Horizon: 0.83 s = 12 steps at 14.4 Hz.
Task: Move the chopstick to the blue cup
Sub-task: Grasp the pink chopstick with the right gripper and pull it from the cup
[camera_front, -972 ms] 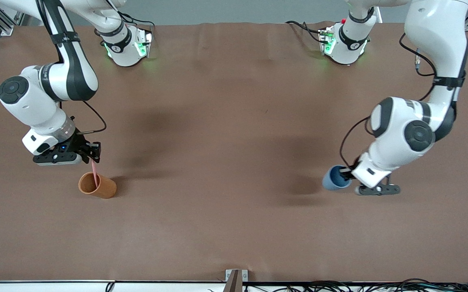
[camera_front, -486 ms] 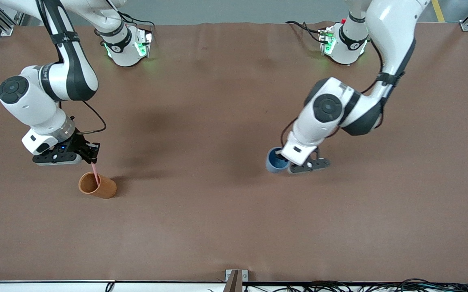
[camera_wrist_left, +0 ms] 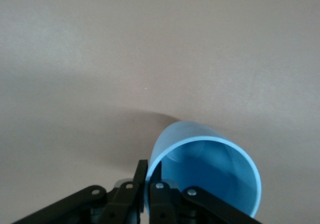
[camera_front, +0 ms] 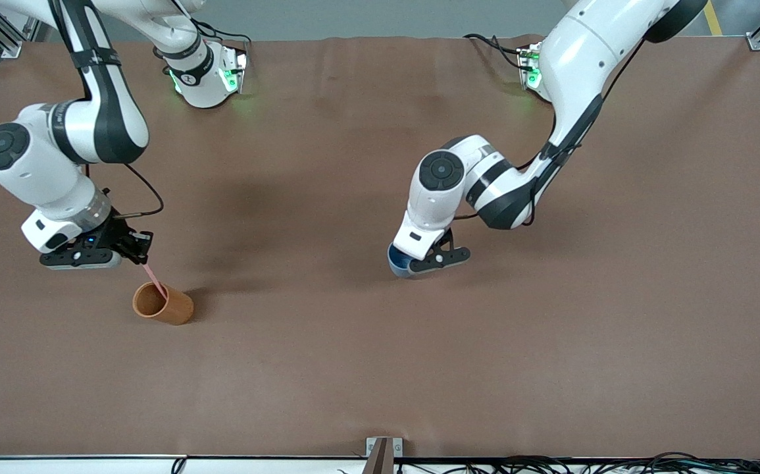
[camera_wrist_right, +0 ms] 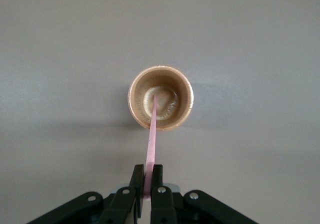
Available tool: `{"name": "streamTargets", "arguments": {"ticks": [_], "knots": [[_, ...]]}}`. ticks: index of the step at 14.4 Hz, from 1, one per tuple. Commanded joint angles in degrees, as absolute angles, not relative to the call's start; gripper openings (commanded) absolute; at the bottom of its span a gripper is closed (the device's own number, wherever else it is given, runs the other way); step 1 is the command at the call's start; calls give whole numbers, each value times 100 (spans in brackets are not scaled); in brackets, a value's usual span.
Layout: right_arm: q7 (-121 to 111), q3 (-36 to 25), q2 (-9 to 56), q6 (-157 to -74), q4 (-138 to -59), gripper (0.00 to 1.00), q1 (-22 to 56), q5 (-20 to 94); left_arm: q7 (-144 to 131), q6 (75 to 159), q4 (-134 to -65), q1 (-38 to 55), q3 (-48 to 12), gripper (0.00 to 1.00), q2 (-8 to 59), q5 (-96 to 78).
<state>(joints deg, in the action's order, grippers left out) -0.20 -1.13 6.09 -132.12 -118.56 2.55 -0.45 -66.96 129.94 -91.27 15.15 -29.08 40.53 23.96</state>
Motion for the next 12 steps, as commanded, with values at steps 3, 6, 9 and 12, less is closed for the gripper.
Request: {"name": "streamTargets", "arguments": {"ticks": [3, 6, 9, 12], "knots": [[79, -70, 545, -11131, -10383, 6, 115, -114, -6829, 12911, -8947, 1476, -2988, 0, 4174, 2549], [149, -62, 781, -9961, -9250, 5, 184, -9, -6987, 12955, -8930, 1555, -3015, 1, 4254, 2584], [684, -26, 940, -9554, -8606, 5, 543, 0, -7119, 12981, -8921, 1608, -3015, 1, 4315, 2602], [1368, -26, 984, -9519, -8429, 3, 1018, 131, -7137, 13052, -8921, 1608, -3015, 19, 4342, 2602]]}}
